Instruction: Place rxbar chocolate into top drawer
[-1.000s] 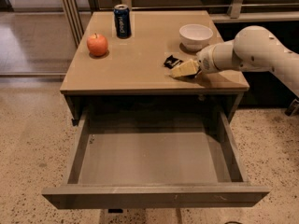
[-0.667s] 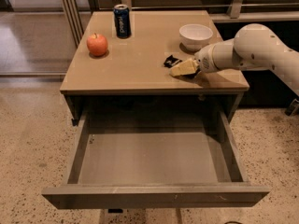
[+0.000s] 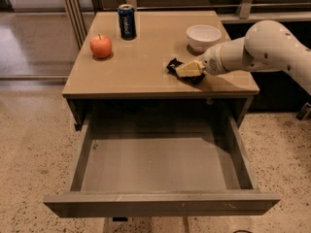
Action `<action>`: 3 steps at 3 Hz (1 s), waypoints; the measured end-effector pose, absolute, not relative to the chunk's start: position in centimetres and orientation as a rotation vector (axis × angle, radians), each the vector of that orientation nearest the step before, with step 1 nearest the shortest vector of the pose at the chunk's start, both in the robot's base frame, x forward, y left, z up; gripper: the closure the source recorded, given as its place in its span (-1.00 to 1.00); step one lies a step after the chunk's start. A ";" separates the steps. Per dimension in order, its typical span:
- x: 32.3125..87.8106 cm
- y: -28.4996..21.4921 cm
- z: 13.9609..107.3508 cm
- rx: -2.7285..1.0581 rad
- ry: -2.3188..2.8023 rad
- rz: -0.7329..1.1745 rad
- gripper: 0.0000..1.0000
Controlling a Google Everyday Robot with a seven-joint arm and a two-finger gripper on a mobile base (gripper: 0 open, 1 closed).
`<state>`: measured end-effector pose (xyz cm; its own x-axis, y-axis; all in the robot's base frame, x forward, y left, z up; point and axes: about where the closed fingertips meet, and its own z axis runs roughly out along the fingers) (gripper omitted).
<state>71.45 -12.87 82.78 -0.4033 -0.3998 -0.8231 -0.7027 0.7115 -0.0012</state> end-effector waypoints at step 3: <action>66.7 -11.9 83.8 -1.093 1.926 0.547 1.00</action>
Offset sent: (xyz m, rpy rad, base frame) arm -0.0384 0.0110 0.0041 -0.0375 -0.0355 0.2467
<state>66.69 -11.92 83.78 -0.2729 -0.4868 -0.8298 -0.8502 0.5257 -0.0288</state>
